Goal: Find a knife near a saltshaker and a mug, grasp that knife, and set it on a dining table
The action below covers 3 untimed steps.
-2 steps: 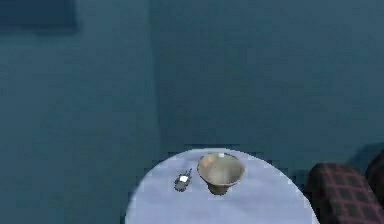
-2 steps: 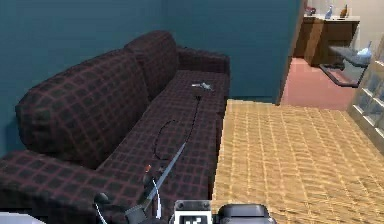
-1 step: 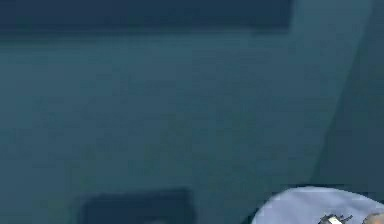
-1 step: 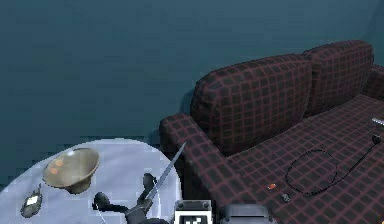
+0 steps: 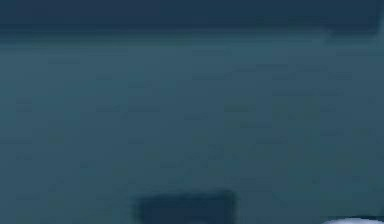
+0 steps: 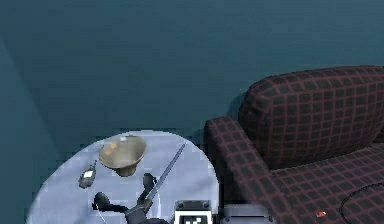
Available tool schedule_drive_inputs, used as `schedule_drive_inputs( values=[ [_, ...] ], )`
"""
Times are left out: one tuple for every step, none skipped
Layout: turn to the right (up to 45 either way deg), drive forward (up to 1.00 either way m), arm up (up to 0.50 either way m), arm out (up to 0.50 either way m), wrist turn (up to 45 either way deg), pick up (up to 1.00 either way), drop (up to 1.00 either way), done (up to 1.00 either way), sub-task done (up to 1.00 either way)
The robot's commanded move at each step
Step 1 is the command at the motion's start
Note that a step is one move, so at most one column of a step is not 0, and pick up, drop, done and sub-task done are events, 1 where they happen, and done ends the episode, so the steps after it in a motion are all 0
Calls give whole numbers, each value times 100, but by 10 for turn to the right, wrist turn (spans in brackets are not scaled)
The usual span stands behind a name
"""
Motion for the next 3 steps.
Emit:
schedule_drive_inputs(
  values=[
    [0, 0, 4, 0, 0, 0, 0, 0, 0],
    [0, 0, 0, 38, 0, 0, 0, 0, 0],
    [0, 0, 0, 0, -390, 0, 0, 0, 0]
  ],
)
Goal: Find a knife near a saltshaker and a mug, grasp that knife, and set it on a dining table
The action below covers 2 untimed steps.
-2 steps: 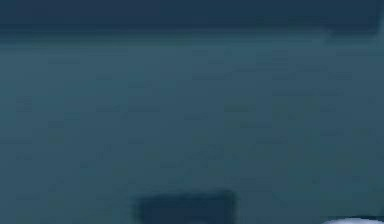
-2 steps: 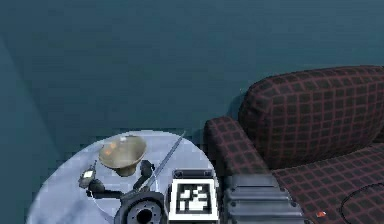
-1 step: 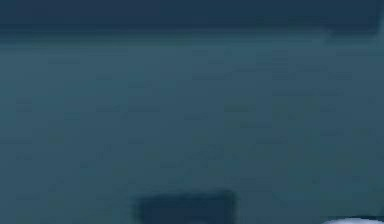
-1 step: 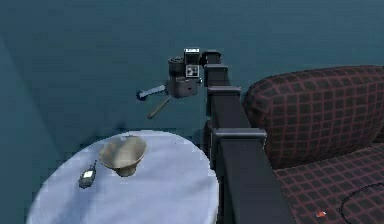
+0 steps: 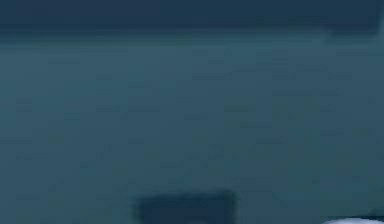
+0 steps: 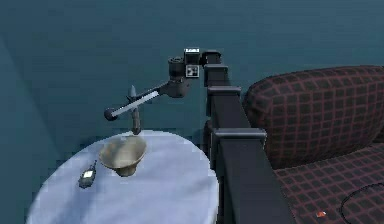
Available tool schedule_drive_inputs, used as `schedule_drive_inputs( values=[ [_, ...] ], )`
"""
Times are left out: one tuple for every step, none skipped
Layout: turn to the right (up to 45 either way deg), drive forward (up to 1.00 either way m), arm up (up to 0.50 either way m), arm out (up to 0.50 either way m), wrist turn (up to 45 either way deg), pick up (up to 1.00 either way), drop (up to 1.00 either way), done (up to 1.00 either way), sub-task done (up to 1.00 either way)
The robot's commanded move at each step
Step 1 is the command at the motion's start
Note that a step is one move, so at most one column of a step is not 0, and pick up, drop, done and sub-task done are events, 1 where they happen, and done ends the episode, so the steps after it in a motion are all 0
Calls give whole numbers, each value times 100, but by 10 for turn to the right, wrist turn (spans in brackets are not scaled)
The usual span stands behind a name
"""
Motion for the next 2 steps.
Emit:
schedule_drive_inputs(
  values=[
    [0, 0, -30, 0, 0, 0, 0, 0, 0],
    [0, 0, 0, 0, 0, 0, 100, 0, 0]
  ],
)
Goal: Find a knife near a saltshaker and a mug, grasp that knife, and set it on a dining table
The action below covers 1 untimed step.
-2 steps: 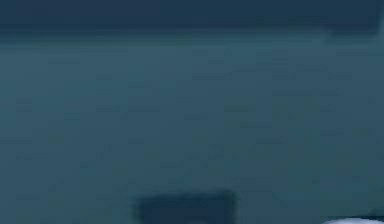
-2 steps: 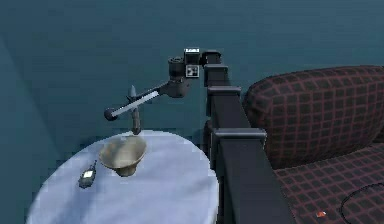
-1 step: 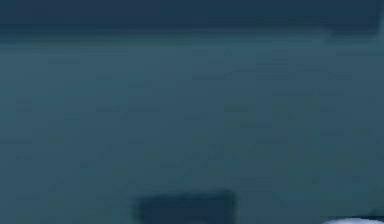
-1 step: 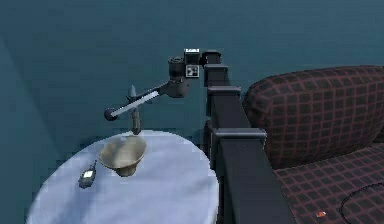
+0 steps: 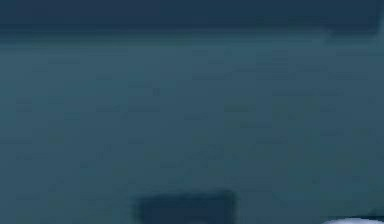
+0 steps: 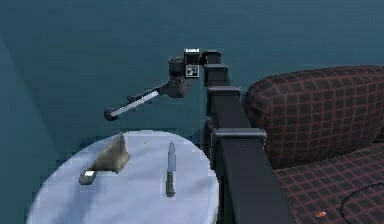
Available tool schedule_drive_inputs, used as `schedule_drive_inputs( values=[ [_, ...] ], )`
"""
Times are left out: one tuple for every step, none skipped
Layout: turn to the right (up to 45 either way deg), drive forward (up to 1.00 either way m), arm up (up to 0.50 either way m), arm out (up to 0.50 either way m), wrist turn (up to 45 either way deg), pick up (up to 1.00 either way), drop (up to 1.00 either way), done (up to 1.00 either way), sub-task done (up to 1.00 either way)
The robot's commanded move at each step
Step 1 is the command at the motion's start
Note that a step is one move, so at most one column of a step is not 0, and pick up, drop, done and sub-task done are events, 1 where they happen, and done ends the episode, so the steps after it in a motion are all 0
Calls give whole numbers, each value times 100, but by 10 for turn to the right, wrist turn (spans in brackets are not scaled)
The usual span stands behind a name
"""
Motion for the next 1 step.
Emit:
schedule_drive_inputs(
  values=[
    [0, 0, 0, -10, 0, 0, 0, 0, 0]
  ],
)
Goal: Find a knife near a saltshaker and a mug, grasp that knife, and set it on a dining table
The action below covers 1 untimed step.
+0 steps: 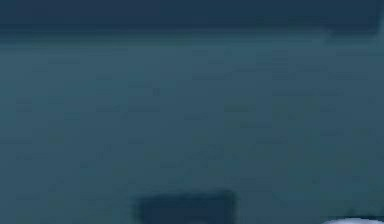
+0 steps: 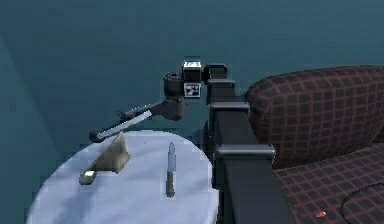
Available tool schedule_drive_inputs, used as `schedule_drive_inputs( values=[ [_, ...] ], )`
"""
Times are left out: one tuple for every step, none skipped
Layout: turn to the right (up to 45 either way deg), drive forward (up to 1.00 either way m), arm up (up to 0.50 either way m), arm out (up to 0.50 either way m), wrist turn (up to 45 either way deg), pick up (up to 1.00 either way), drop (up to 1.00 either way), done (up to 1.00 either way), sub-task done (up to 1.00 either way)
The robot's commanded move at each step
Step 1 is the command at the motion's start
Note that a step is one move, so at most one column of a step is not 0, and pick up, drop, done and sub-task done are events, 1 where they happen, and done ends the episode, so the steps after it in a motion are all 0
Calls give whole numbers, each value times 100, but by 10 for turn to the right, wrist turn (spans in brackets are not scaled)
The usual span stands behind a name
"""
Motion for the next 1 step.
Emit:
schedule_drive_inputs(
  values=[
    [0, 0, 0, 0, 0, 0, 0, 100, 0]
  ],
)
